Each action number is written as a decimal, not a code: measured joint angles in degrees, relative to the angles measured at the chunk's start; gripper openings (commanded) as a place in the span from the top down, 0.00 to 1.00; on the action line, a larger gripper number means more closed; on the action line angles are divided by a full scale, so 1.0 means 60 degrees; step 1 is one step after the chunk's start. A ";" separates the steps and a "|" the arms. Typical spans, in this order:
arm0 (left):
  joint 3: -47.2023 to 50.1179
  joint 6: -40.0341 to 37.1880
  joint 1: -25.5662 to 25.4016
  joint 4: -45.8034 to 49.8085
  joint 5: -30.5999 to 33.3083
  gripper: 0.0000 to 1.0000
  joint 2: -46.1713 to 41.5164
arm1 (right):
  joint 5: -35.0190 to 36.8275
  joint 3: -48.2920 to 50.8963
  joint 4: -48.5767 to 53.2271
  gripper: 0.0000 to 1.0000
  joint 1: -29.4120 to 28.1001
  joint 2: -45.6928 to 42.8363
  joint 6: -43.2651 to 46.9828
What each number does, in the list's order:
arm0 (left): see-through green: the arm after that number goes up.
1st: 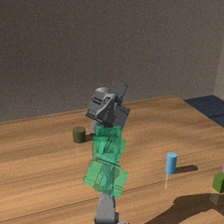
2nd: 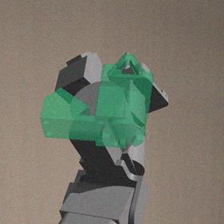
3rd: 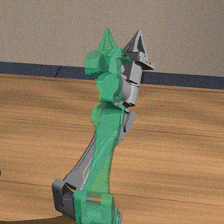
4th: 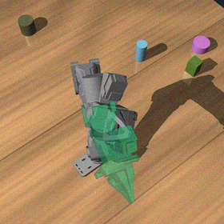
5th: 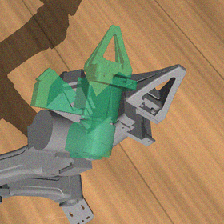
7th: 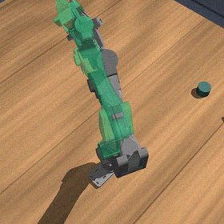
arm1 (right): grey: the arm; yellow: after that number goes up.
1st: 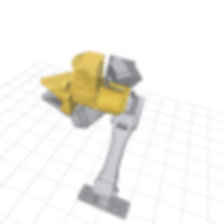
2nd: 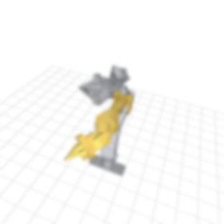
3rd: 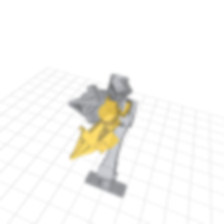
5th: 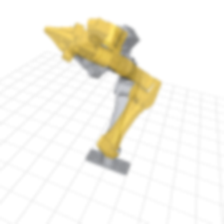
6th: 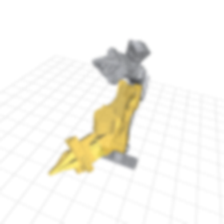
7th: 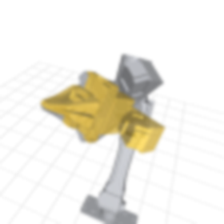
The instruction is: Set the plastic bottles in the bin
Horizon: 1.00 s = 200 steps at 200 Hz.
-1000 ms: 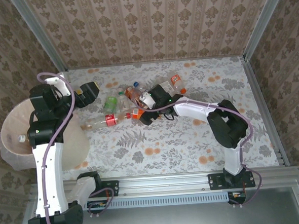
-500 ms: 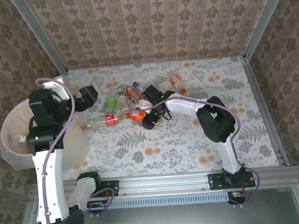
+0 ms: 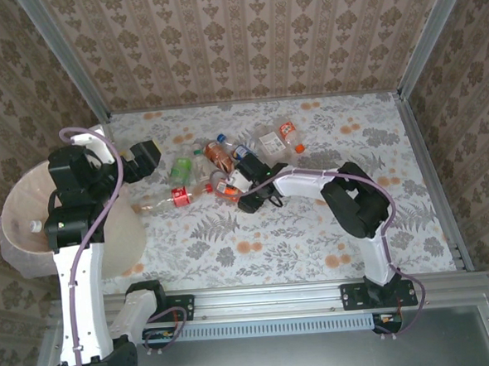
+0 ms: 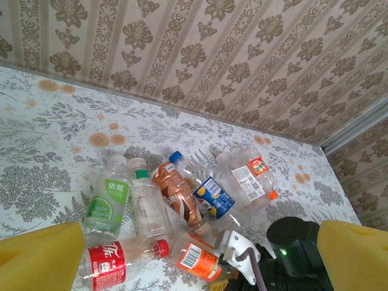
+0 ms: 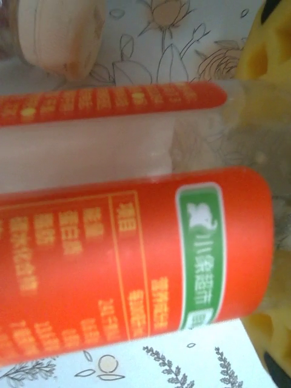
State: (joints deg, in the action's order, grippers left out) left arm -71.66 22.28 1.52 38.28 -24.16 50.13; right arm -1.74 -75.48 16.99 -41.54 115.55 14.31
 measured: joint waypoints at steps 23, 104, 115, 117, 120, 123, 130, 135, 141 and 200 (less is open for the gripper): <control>0.0051 0.0036 0.0000 -0.0022 -0.0098 0.00 0.0047 | 0.0117 0.1075 -0.0863 0.67 -0.0040 -0.0754 -0.0127; 0.0448 0.0732 -0.0994 -0.0929 -0.0510 0.00 0.0382 | 0.0561 0.3971 -0.3887 0.70 -0.0051 -0.4116 -0.0991; 0.0488 0.0834 -0.1239 -0.1115 -0.0514 0.00 0.0514 | 0.0696 0.4244 -0.4131 0.70 -0.0051 -0.4393 -0.1104; 0.0503 0.0860 -0.1319 -0.1177 -0.0510 0.00 0.0550 | 0.0725 0.4288 -0.4182 0.70 -0.0051 -0.4430 -0.1122; 0.0517 0.0874 -0.1402 -0.1235 -0.0495 0.00 0.0583 | 0.0754 0.4382 -0.4288 0.70 -0.0051 -0.4510 -0.1162; 0.0543 0.0900 -0.1519 -0.1326 -0.0503 0.00 0.0634 | 0.0776 0.4444 -0.4346 0.70 -0.0051 -0.4572 -0.1184; 0.0590 0.0943 -0.1767 -0.1501 -0.0477 0.00 0.0732 | 0.0849 0.4630 -0.4513 0.70 -0.0051 -0.4750 -0.1264; 0.0616 0.0973 -0.1938 -0.1617 -0.0474 0.00 0.0805 | 0.0922 0.4761 -0.4630 0.70 -0.0051 -0.4881 -0.1341; 0.0630 0.0987 -0.2167 -0.1741 -0.0437 0.00 0.0900 | 0.1016 0.4907 -0.4783 0.71 -0.0051 -0.5027 -0.1432; 0.0594 0.0532 -0.3759 -0.1989 -0.0193 0.00 0.1993 | 0.1596 0.5628 -0.6142 0.71 0.0084 -0.6135 -0.2871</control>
State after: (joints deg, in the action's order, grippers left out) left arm -68.10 25.47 -21.04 26.35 -25.32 62.08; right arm 7.84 -41.71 -19.86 -41.04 78.74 -2.92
